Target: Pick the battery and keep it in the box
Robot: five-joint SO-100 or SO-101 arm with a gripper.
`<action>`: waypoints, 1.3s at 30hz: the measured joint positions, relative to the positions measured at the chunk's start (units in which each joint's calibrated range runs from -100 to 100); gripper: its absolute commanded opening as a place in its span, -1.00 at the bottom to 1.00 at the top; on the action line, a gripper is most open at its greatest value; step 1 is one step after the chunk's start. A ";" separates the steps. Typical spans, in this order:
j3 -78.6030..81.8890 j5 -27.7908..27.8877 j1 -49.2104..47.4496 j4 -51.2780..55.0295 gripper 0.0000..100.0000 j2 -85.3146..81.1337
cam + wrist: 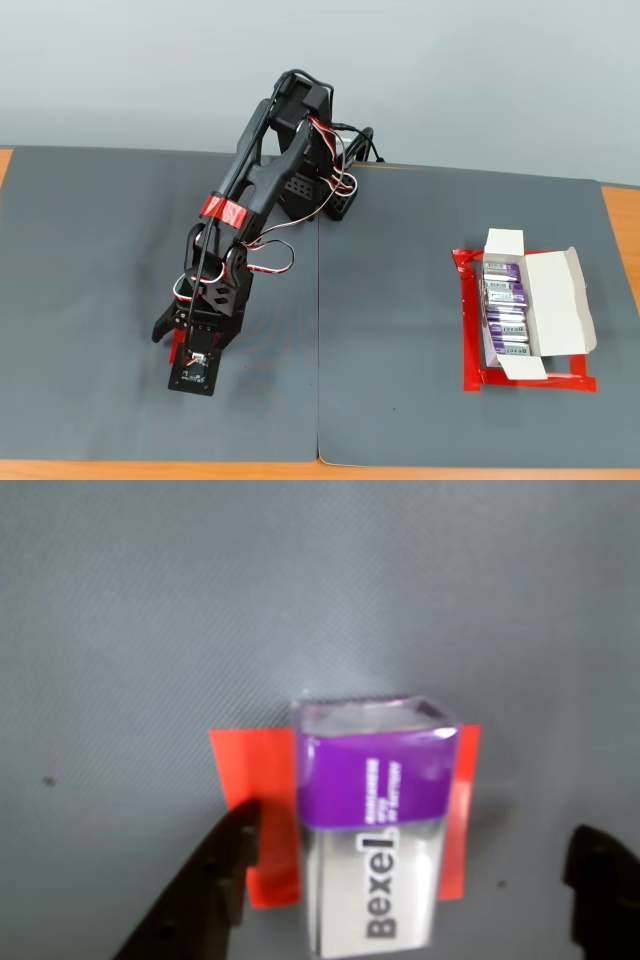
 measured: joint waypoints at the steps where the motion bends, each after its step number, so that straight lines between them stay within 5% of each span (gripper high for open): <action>1: 0.00 0.00 0.00 0.00 -0.54 0.00; 14: 0.00 0.20 0.07 0.00 -0.90 0.00; 39: 0.09 -4.25 -1.92 0.00 -0.91 -9.43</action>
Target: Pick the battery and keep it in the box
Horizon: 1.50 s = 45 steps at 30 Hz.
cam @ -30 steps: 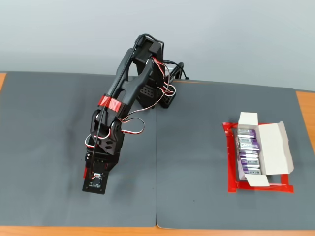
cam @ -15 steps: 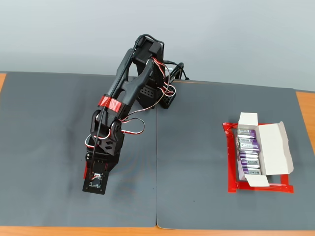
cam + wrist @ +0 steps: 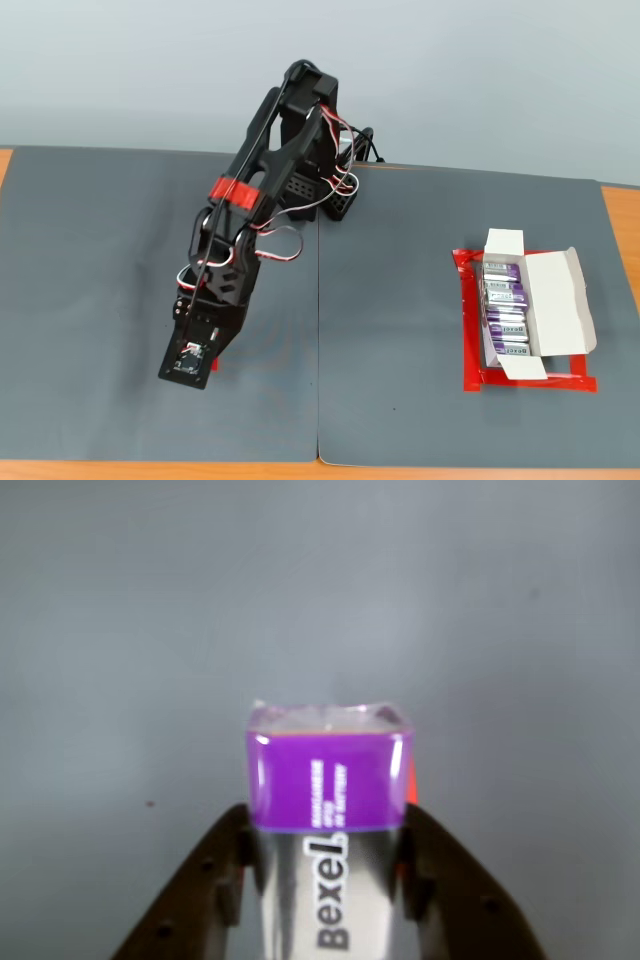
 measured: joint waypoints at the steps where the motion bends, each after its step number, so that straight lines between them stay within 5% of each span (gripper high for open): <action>1: 0.00 0.00 -0.37 0.00 -0.91 -1.02; 19: -5.93 -2.49 -12.68 10.41 -0.91 -19.29; 45: -8.44 -2.30 -47.61 10.84 -0.91 -19.80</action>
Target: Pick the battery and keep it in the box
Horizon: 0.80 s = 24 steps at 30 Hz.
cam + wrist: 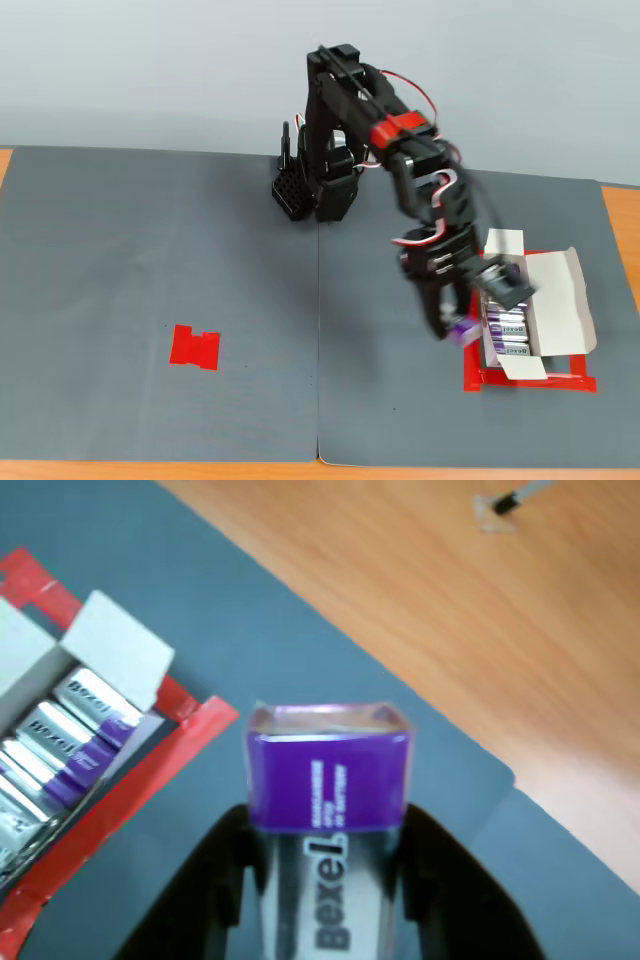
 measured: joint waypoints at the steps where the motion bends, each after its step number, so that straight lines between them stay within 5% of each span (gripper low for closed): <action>1: 0.00 0.00 -1.33 0.00 -0.91 0.00; 24: -8.08 5.52 -15.18 -2.25 -0.91 16.31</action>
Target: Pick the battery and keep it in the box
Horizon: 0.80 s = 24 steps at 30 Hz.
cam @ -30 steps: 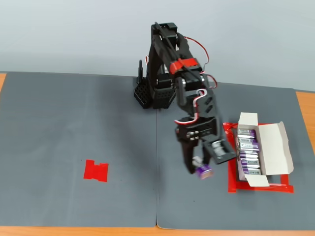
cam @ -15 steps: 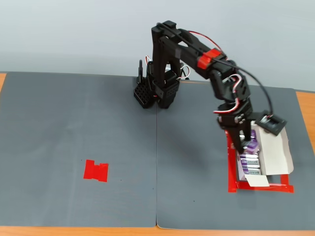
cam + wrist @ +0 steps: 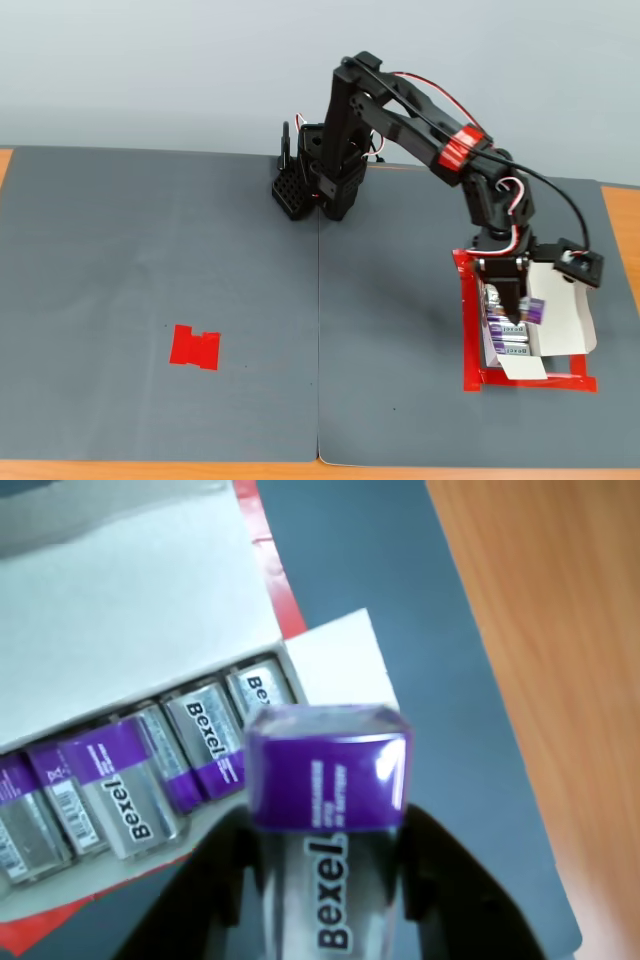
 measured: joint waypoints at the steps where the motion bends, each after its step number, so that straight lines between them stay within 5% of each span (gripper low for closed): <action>1: -1.17 0.10 -0.22 0.00 -0.91 1.19; 24: -2.69 0.44 -2.43 0.00 -0.91 8.24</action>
